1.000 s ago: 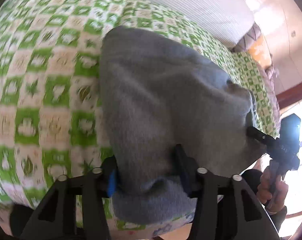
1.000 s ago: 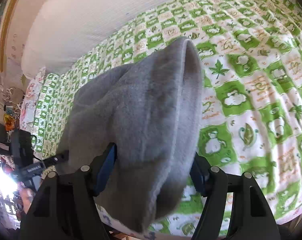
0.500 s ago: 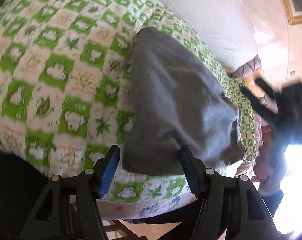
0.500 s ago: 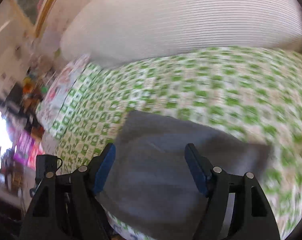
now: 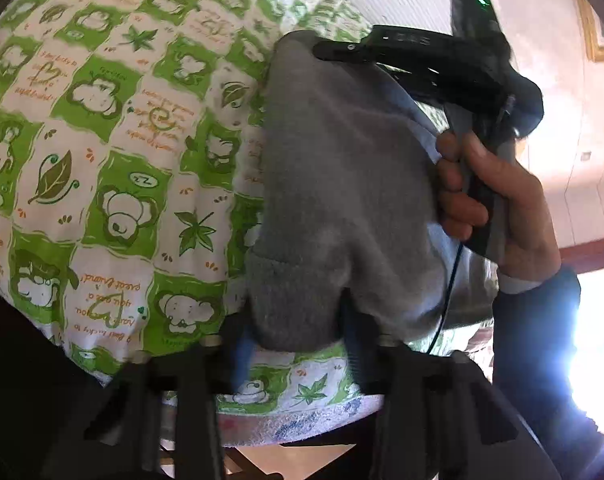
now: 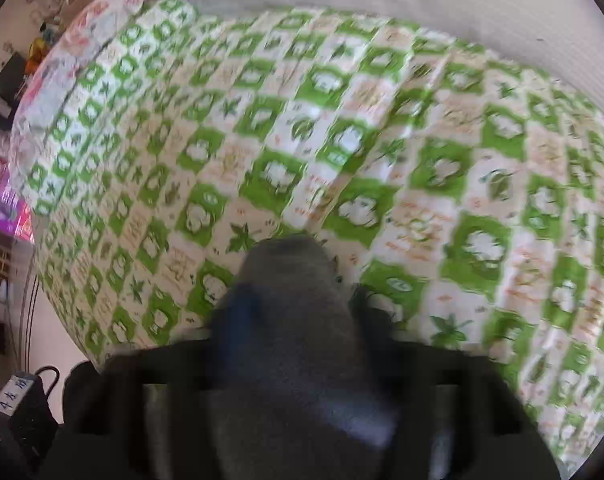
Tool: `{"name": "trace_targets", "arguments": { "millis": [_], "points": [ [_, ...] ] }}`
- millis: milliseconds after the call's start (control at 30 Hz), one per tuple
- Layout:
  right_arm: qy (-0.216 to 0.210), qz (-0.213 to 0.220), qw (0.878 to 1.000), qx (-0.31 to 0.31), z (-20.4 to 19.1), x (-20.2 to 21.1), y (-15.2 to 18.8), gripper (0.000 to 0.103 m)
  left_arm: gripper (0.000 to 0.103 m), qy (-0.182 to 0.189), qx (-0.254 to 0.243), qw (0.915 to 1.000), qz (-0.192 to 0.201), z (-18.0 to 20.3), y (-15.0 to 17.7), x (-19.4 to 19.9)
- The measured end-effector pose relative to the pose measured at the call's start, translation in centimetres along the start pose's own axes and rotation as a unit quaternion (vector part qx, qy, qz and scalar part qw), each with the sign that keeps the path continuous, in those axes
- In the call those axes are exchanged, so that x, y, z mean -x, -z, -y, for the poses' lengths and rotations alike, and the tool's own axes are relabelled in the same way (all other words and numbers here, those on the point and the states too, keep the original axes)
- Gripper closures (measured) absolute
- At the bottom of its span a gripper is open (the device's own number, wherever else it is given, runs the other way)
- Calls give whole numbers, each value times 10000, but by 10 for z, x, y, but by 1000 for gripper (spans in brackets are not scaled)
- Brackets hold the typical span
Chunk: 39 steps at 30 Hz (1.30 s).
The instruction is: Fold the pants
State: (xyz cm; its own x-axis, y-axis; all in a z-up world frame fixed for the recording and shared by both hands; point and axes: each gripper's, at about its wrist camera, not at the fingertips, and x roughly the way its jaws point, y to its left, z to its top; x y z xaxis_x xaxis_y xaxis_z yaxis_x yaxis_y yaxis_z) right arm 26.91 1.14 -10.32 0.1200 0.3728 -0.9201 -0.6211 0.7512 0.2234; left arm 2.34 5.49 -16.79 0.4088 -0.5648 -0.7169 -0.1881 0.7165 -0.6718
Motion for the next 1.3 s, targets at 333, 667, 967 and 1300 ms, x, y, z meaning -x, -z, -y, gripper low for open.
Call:
{"name": "trace_targets", "arguments": {
  "millis": [333,667,967,1300],
  "points": [
    [46,179,9997,-186,6,-1,-7,84,75,-273,-206,9994,103,18,12,1],
    [-348,1425,9860,-799,23,114,53,32,42,-484,-111,9973,535,22,-13,35],
    [-46,1855,9641,-1898,83,171,153,24,38,-681,-289,9969,252,20,-45,14],
    [329,1984,9463,-2530,110,183,216,20,32,-623,-215,9978,30,14,-68,-11]
  ]
}}
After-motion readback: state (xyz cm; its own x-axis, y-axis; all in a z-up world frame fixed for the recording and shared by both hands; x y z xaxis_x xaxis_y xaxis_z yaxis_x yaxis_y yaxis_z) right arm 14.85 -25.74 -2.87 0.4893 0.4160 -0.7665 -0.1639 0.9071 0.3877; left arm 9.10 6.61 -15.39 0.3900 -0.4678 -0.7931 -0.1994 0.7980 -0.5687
